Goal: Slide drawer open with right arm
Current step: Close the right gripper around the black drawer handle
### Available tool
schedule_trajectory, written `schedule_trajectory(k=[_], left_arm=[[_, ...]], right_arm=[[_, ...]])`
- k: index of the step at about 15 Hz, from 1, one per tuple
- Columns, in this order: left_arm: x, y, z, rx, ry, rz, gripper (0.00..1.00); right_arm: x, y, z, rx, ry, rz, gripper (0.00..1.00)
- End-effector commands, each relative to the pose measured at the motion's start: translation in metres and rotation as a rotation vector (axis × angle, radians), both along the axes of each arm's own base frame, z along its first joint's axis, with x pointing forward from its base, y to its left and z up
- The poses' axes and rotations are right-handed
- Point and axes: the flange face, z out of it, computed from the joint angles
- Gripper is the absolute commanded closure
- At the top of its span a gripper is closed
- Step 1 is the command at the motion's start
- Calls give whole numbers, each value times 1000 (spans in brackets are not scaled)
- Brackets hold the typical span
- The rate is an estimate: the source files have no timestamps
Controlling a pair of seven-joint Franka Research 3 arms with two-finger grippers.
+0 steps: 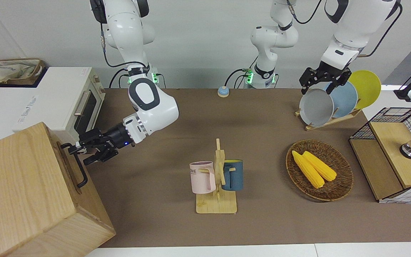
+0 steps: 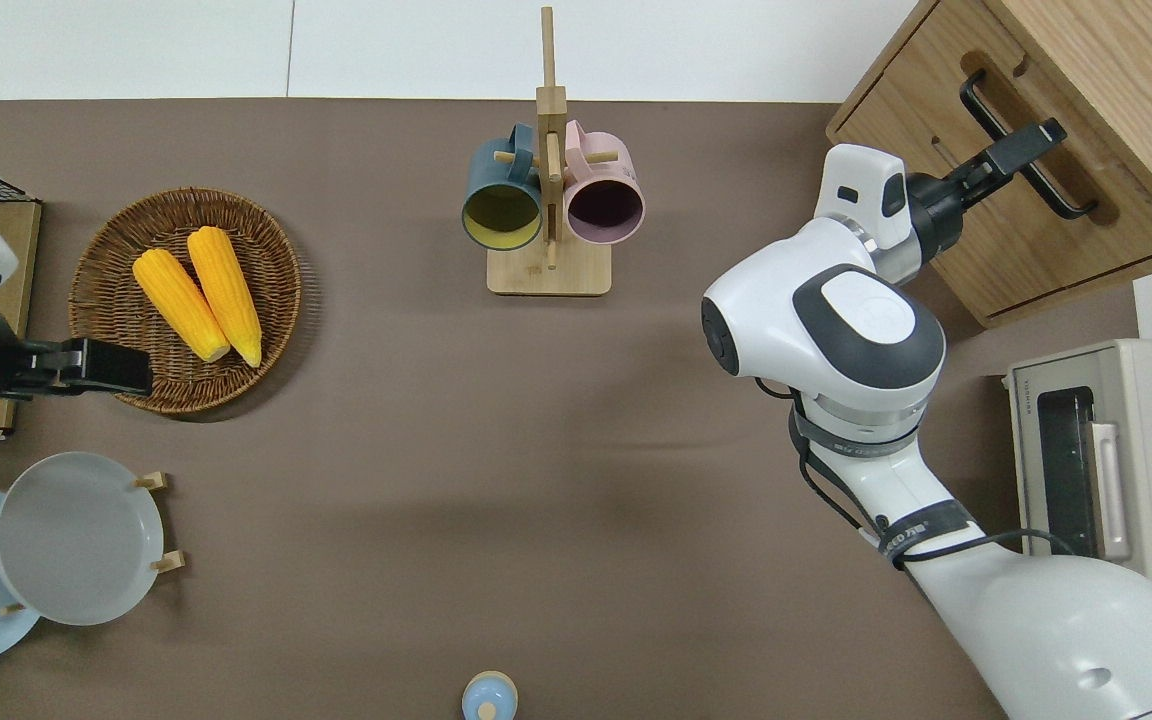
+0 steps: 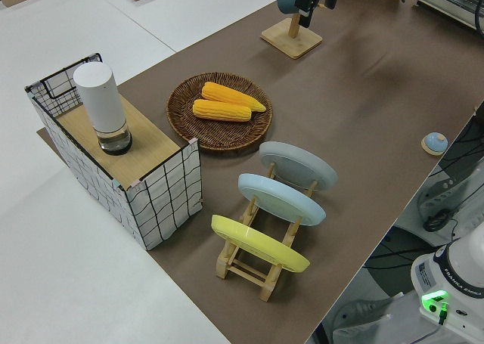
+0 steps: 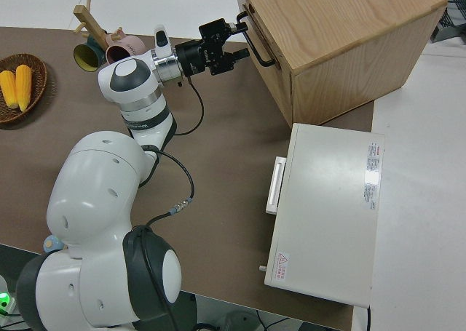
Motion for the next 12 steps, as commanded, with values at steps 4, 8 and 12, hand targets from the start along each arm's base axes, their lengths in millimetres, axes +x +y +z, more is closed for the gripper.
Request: schedule_trajectory(k=[4,8,12], left_arm=[[-4,2,4,12,3,-2,2],[-4,2,4,12,3,-2,5],[-4,2,4,12,3,-2,2]], right_arm=[[4,-8,-9,17,-33,31,376],[4,-10,-9,35,-57,26,723],[3,-9,-9,46,-67,23,990]])
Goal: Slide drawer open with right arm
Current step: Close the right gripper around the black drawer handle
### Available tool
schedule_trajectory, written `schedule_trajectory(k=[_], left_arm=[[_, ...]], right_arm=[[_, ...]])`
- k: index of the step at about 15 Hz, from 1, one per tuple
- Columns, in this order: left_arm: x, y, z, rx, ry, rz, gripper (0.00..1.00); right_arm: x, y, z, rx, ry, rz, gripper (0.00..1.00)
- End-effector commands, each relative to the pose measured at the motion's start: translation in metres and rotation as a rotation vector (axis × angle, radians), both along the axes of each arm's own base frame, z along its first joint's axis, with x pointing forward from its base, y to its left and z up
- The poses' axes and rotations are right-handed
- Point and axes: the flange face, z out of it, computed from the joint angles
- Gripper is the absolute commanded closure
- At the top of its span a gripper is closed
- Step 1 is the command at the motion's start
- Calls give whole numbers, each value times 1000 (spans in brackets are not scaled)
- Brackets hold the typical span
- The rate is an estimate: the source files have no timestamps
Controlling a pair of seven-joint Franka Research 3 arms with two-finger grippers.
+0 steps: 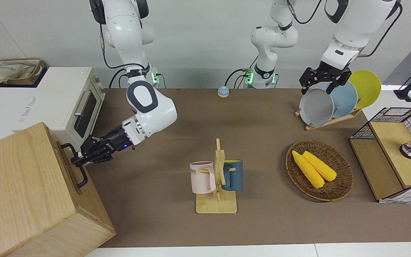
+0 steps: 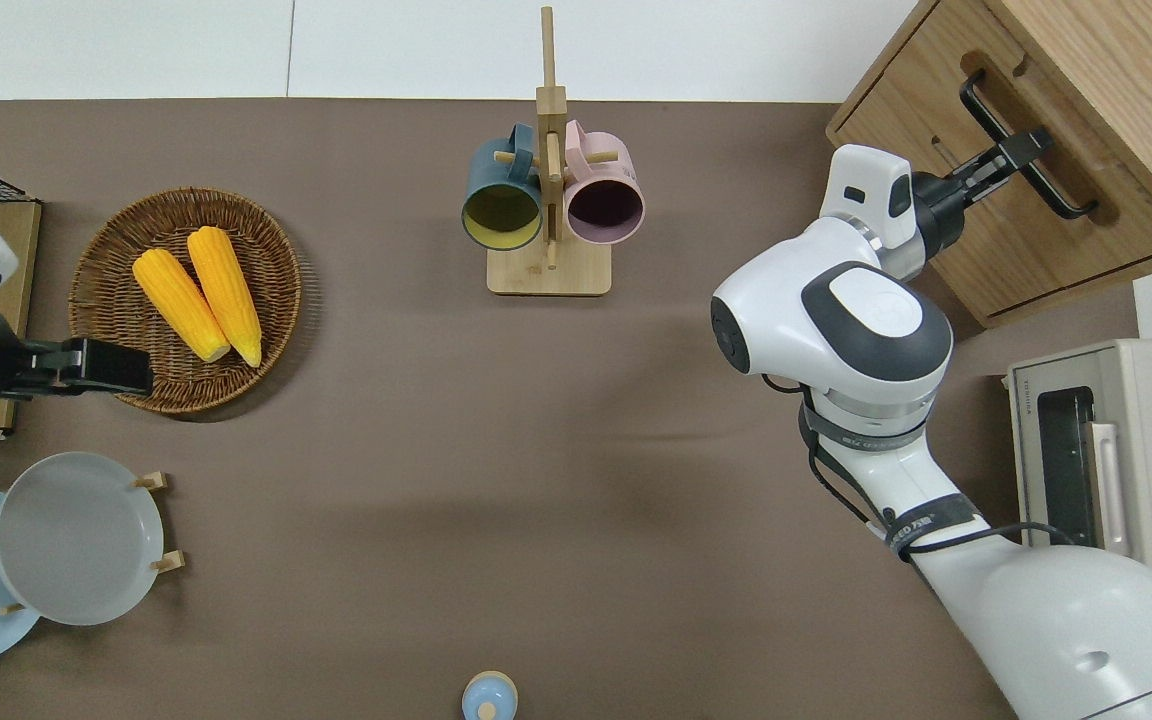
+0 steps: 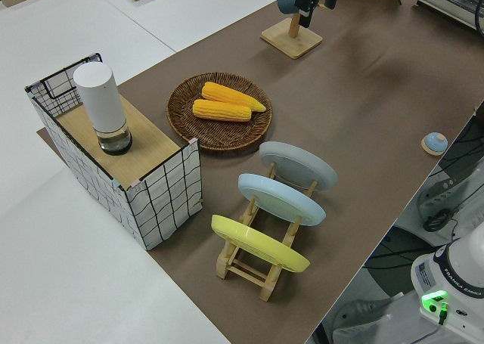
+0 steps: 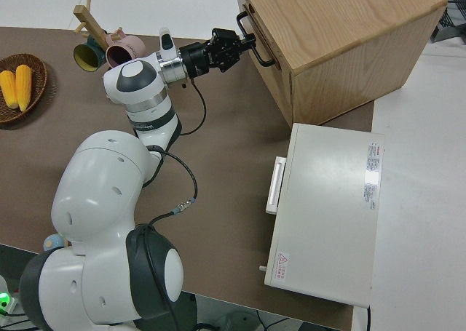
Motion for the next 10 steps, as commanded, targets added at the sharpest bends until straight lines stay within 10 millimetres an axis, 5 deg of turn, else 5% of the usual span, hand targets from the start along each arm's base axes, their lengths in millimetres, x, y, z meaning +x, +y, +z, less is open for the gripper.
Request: schedule_trajectory(k=[1,10], left_arm=[[-4,2,4,12,3,-2,2],[-4,2,4,12,3,-2,2]], right_arm=[[1,-5,0,12,-31,14,1000],[-12,26,3,50,-24,-51,1000]])
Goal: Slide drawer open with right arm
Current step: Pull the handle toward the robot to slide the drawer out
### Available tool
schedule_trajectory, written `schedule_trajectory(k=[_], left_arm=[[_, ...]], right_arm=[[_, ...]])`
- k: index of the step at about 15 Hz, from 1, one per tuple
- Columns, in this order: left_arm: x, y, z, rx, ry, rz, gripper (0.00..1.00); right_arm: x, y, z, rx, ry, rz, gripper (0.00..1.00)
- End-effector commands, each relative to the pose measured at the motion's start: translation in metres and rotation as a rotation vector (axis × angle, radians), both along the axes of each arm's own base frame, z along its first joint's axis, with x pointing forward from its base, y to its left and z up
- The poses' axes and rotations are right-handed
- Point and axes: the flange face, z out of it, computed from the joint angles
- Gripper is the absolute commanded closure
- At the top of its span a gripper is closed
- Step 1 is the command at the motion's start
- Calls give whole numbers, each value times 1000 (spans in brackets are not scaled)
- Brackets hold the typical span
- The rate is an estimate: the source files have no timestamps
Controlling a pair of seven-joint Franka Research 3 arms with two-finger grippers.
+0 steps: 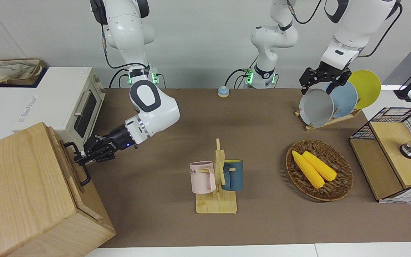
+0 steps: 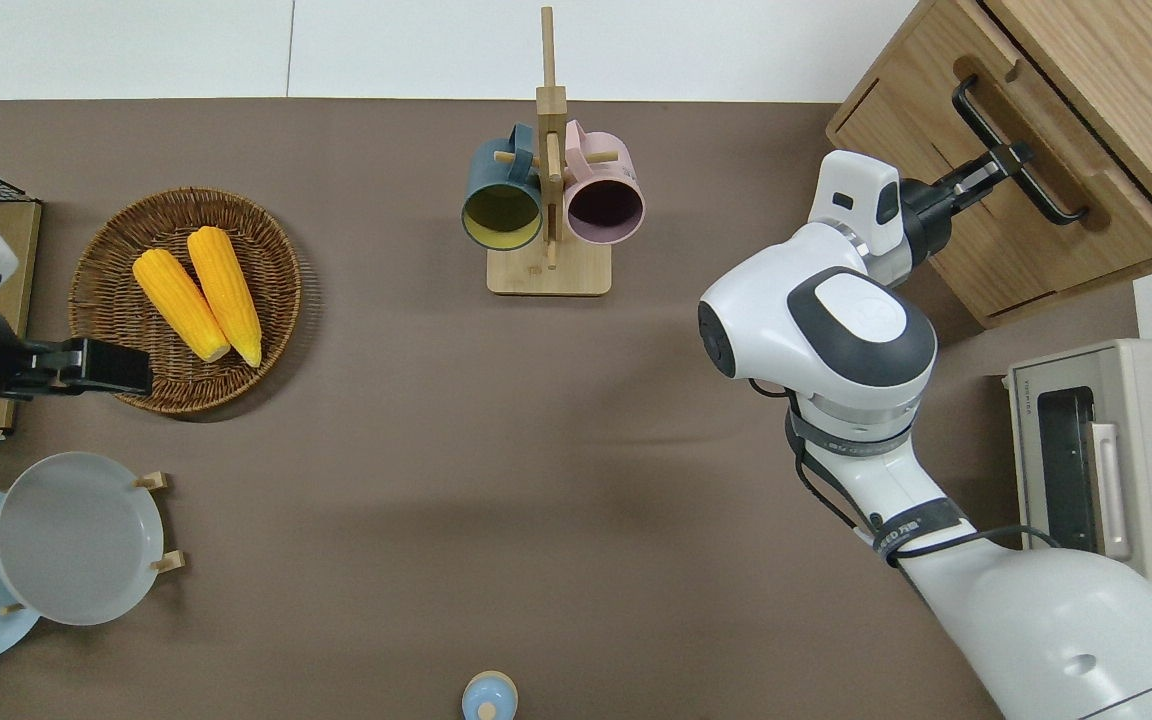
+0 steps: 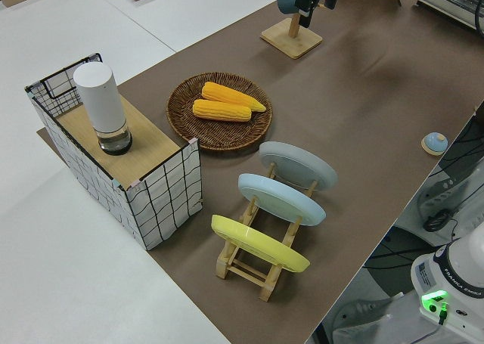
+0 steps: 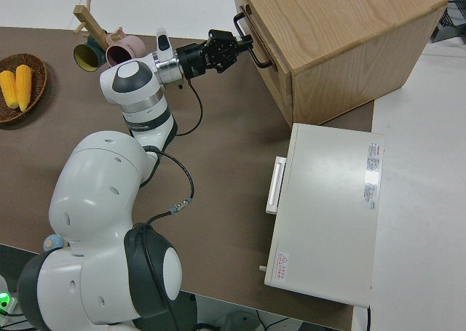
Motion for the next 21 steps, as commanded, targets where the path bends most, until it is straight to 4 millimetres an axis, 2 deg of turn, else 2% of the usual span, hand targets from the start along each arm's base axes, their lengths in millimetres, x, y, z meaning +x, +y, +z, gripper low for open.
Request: schedule_trajectory(k=[1,4,7,14,16,21], left_arm=[[-4,2,4,12,3,-2,2],[-4,2,4,12,3,-2,5],[-4,2,4,12,3,-2,2],[-4,1,4,12,3,-3,2],[-4,1,4,12,3,-3,2],[-4,2,4,12,3,-2,2]], right_arm=[[-10,20,4,45,-23,-40,1000],[-16,29,4,66,-16,-68,1000],[-25,51,7,80,-13,-81,1000],[-42,85,17,98,-8,-110,1000],[-51,104,17,101,-2,-104,1000],[-67,127,22,120,9,-131,1000]])
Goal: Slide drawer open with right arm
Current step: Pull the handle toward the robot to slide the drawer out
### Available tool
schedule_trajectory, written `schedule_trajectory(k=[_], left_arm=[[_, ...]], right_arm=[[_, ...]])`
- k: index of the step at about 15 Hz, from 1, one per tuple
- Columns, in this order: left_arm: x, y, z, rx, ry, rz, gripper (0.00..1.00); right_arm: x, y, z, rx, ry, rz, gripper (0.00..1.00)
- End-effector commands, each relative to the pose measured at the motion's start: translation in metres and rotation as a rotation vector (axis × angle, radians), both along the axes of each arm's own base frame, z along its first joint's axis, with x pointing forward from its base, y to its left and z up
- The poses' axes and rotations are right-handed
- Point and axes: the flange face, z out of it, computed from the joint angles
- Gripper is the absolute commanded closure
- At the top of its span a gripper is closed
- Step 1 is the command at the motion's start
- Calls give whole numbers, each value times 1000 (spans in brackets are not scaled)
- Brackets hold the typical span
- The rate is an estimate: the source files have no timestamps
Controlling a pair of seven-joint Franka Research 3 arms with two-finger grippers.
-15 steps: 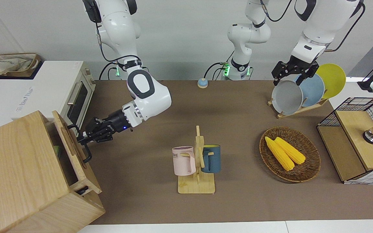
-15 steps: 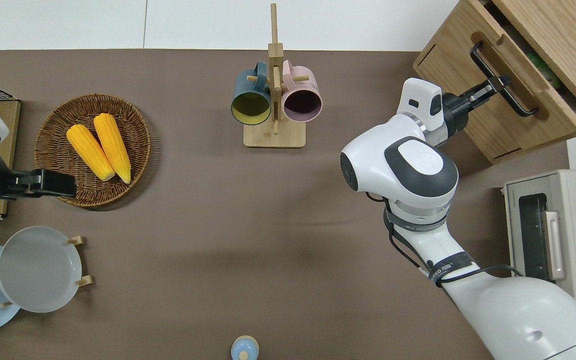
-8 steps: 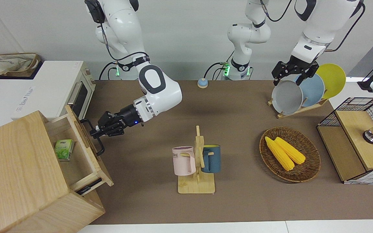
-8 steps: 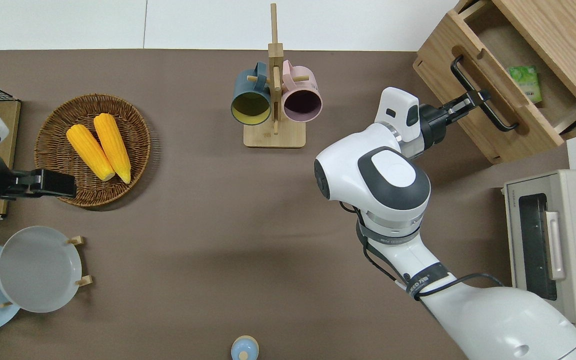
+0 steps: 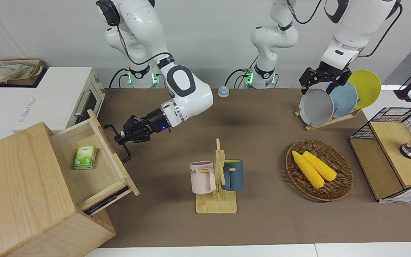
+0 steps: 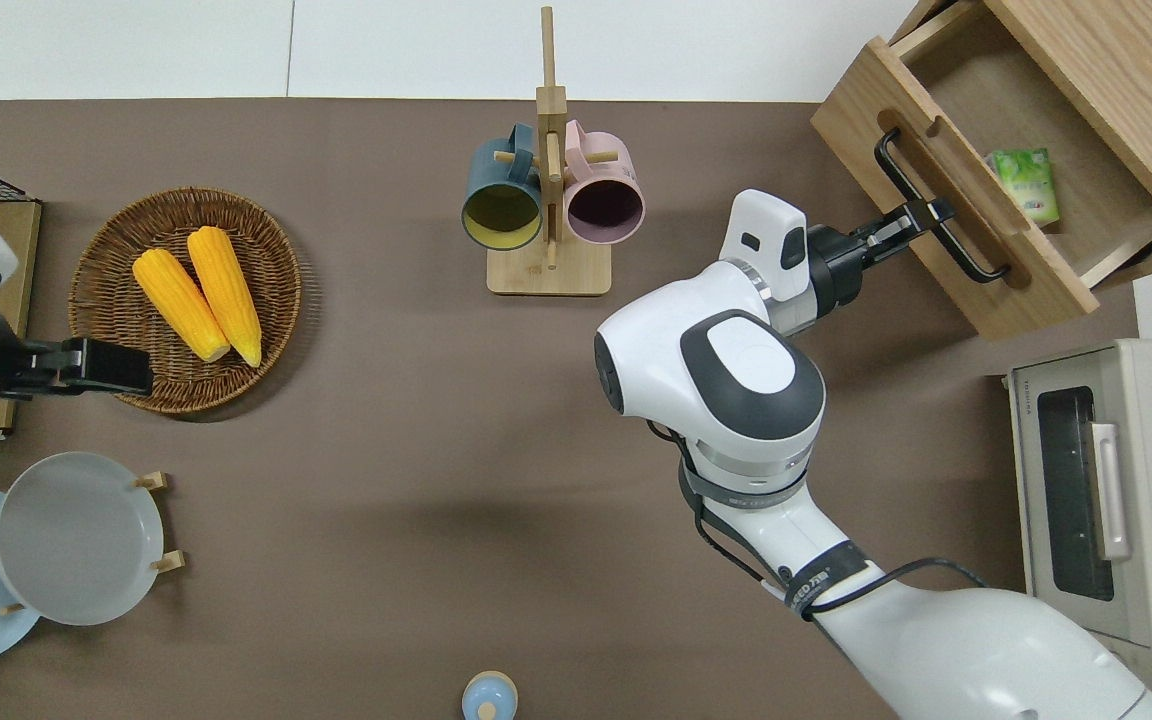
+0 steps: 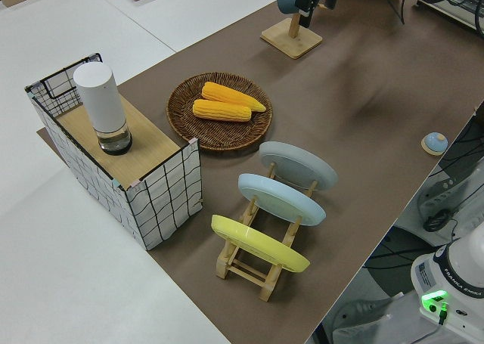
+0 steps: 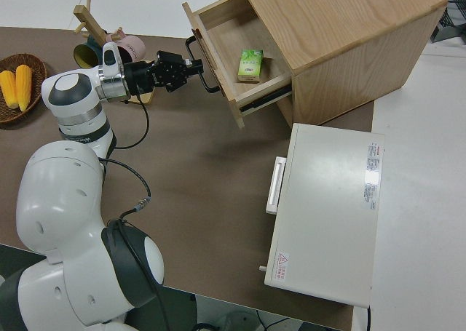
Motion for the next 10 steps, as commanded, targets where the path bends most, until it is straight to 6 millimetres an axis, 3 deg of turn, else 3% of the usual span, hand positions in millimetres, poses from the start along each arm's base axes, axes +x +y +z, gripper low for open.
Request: schedule_trajectory(k=[1,10], left_arm=[[-4,2,4,12,3,-2,5],[-4,2,4,12,3,-2,2]], right_arm=[[-14,21,11,53,-22,-37,1000],[-40,54,20,82,5,-70,1000]])
